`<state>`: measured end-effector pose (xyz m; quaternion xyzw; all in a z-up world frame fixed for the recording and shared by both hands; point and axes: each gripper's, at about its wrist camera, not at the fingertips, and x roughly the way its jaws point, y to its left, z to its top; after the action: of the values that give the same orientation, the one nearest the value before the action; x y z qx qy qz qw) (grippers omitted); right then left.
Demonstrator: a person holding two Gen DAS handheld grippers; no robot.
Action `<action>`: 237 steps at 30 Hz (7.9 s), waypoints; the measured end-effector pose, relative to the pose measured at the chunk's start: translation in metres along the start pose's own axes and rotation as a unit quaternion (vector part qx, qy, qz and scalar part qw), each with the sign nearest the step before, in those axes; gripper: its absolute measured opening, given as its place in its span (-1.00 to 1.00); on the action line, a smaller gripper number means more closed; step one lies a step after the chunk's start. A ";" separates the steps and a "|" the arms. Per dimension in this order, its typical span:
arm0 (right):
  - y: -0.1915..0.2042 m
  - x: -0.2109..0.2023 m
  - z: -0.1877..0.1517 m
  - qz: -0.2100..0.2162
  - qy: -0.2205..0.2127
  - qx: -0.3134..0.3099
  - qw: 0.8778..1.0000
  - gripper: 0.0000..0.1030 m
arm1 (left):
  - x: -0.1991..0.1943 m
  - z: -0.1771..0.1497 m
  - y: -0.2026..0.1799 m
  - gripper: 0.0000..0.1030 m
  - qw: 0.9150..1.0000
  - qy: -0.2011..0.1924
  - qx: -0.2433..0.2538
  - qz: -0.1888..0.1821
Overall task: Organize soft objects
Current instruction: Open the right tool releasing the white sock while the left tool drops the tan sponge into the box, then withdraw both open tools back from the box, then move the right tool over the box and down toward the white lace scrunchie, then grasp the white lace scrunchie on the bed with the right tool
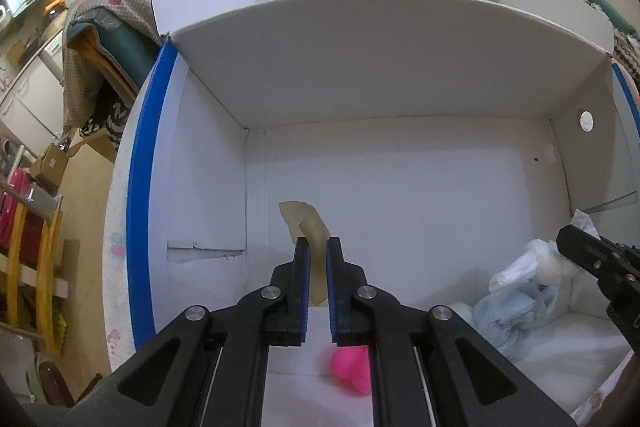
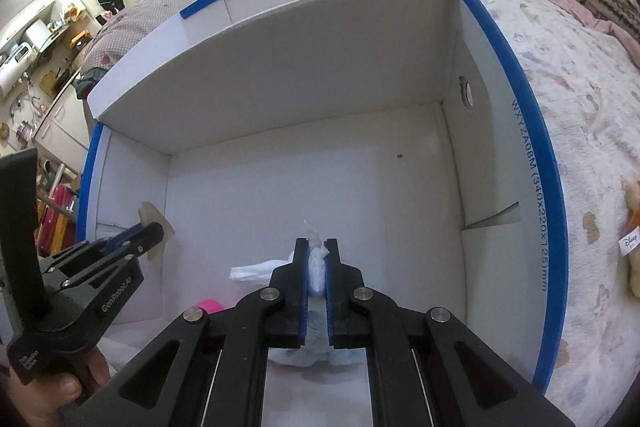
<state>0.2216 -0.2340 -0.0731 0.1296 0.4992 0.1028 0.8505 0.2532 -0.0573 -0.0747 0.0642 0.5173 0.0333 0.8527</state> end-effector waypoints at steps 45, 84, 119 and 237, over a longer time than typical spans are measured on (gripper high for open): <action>0.016 -0.084 -0.027 0.033 -0.093 -0.013 0.995 1.00 | -0.081 -0.025 0.033 0.24 0.998 -0.049 -0.036 -0.018; -0.032 -0.069 -0.125 0.011 -0.013 0.076 0.997 1.00 | -0.078 -0.130 0.095 0.24 0.994 -0.025 -0.106 -0.009; 0.012 -0.108 -0.021 0.021 -0.070 -0.007 0.997 -0.82 | -0.063 -0.127 0.103 0.24 0.989 0.012 -0.142 -0.033; 0.003 -0.052 -0.140 0.014 0.046 -0.010 0.999 -0.63 | -0.014 -0.122 0.045 0.24 0.994 0.077 -0.033 -0.069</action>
<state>0.0741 -0.2302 -0.0951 0.1232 0.5350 0.1257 0.8263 0.1390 -0.0054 -0.1118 -0.0020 0.5832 -0.0035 0.8123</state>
